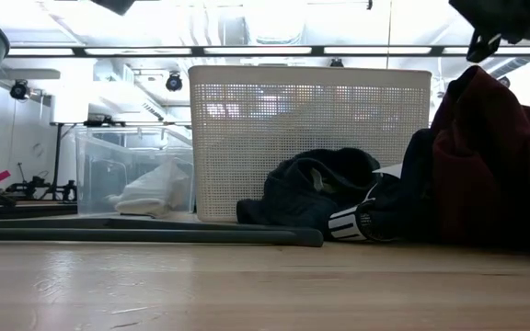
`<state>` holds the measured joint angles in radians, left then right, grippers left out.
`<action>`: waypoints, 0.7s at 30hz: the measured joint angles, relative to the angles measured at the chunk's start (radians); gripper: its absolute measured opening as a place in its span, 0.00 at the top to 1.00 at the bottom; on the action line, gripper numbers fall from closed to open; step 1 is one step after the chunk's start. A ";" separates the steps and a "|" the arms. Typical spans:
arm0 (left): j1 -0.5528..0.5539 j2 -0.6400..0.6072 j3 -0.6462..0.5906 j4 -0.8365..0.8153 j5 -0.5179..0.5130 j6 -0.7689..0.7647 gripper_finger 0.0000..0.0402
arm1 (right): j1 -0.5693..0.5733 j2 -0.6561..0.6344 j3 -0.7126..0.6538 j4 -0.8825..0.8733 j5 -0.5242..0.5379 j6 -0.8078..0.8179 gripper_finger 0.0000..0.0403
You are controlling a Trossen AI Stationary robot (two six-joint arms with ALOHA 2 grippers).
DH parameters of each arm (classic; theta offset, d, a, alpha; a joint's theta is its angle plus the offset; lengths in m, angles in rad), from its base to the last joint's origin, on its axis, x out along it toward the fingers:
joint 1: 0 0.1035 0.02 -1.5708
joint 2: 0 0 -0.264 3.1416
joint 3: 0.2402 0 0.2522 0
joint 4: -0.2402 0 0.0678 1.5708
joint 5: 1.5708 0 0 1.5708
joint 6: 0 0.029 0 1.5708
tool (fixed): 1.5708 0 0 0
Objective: Pick & Place Cloths
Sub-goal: Put the red boxers into the gray bin
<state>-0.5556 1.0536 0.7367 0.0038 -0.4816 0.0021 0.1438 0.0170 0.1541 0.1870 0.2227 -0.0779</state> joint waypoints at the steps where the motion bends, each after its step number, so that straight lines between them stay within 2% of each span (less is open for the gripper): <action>1: 0.000 -0.027 -0.030 0.025 0.001 0.001 0.55 | 0.000 0.000 0.000 0.011 0.001 0.014 0.98; 6: 0.000 -0.134 -0.169 0.143 0.006 0.001 0.55 | 0.000 0.039 0.000 0.027 -0.016 0.183 0.98; 10: 0.000 -0.186 -0.275 0.258 0.051 0.068 0.55 | 0.001 0.143 -0.001 0.064 -0.133 0.321 0.98; 14: 0.000 -0.270 -0.336 0.282 0.054 0.078 0.55 | 0.001 0.272 0.008 0.076 -0.167 0.447 0.98; 18: 0.001 -0.369 -0.388 0.281 0.112 0.030 0.55 | 0.015 0.405 0.043 0.083 -0.226 0.474 0.98; 21: 0.000 -0.422 -0.427 0.283 0.140 -0.010 0.55 | 0.062 0.519 0.085 0.149 -0.228 0.487 0.98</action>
<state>-0.5556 0.6314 0.3095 0.2873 -0.3417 -0.0081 0.2059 0.5361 0.2394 0.3361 -0.0052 0.4088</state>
